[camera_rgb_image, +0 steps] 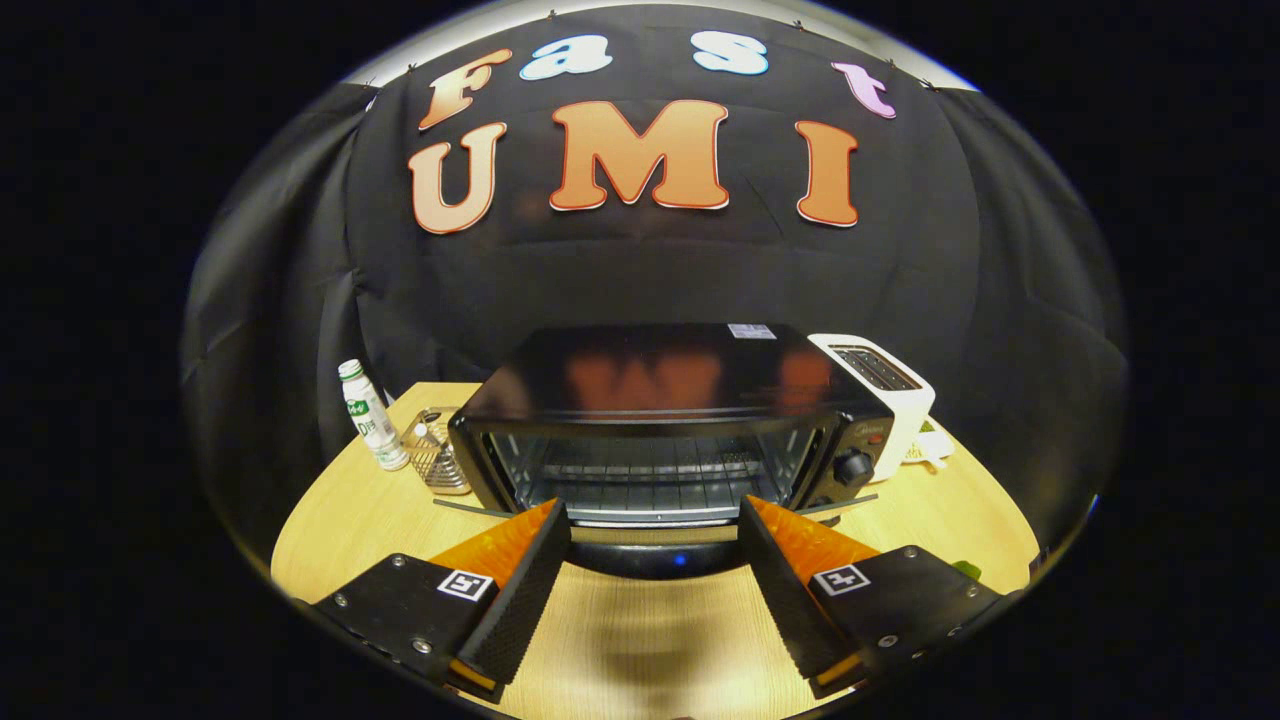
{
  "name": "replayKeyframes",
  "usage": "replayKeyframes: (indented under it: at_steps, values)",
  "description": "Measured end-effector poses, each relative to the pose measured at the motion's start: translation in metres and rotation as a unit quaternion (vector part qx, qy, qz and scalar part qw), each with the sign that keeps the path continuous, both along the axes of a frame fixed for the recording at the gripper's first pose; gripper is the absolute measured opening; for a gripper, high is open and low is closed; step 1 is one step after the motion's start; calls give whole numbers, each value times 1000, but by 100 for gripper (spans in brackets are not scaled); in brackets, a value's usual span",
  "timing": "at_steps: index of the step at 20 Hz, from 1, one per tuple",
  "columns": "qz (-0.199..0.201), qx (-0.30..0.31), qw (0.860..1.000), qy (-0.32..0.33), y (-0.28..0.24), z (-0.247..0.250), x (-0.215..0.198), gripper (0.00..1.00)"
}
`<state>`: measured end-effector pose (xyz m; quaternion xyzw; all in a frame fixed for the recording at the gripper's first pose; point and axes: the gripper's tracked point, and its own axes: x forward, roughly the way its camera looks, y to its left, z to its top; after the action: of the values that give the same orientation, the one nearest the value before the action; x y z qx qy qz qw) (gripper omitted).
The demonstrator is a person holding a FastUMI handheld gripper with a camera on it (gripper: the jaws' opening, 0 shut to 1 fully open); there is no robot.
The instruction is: Open the toaster oven, put the food inside, and close the toaster oven door.
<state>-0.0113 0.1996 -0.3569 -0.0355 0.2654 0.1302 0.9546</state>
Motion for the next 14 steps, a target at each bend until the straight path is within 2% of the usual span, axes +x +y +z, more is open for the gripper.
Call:
replayKeyframes:
  at_steps: [9, 14]
  values:
    - [-2, -14, 998, 62, -23, -65, -68, 99]
    - [-2, -23, 995, 96, -29, -97, -85, 99]
